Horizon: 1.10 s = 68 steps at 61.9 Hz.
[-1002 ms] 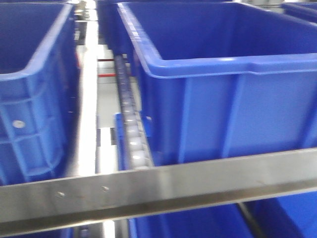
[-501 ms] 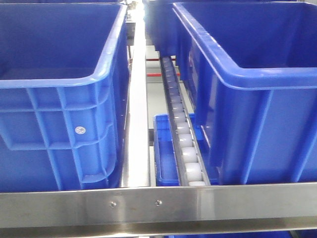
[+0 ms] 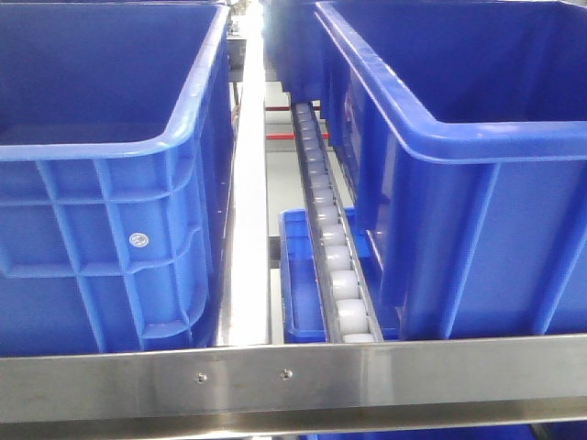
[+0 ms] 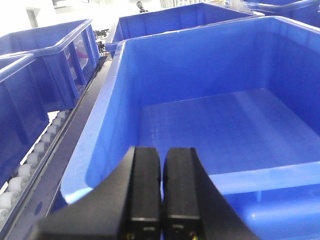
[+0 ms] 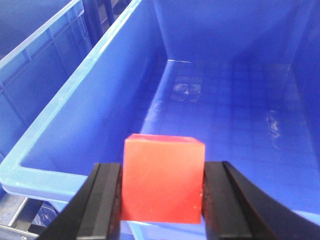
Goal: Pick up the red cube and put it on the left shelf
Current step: 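Align the base in front of the shelf's blue bins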
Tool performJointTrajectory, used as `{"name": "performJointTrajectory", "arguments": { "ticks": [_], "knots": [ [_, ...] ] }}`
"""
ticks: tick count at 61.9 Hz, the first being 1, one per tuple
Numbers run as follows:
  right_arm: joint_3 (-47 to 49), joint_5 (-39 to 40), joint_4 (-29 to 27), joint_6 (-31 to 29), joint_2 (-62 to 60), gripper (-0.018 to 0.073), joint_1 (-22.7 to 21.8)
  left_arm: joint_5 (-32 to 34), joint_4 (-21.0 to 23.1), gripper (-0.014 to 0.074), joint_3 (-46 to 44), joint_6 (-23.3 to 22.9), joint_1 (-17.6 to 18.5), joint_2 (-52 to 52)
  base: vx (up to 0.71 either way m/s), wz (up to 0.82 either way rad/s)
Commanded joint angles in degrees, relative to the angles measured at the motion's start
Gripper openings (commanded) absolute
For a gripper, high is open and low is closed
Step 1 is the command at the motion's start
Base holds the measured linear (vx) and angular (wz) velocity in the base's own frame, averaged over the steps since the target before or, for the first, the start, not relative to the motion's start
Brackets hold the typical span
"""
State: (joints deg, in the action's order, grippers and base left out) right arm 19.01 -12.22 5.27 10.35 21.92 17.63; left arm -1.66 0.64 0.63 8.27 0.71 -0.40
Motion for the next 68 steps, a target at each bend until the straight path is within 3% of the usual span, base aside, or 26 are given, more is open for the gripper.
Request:
{"name": "performJointTrajectory", "arguments": {
  "ticks": [1, 68],
  "knots": [
    [1.6, 5.5, 0.7, -0.4, 0.2, 0.0057, -0.4, 5.1, 0.3, 0.0106, 1.3, 0.0, 0.1, -0.2, 0.00, 0.00],
    [1.6, 5.5, 0.7, -0.4, 0.3, 0.0057, -0.4, 5.1, 0.3, 0.0106, 1.3, 0.0, 0.1, -0.2, 0.00, 0.00]
  ]
}}
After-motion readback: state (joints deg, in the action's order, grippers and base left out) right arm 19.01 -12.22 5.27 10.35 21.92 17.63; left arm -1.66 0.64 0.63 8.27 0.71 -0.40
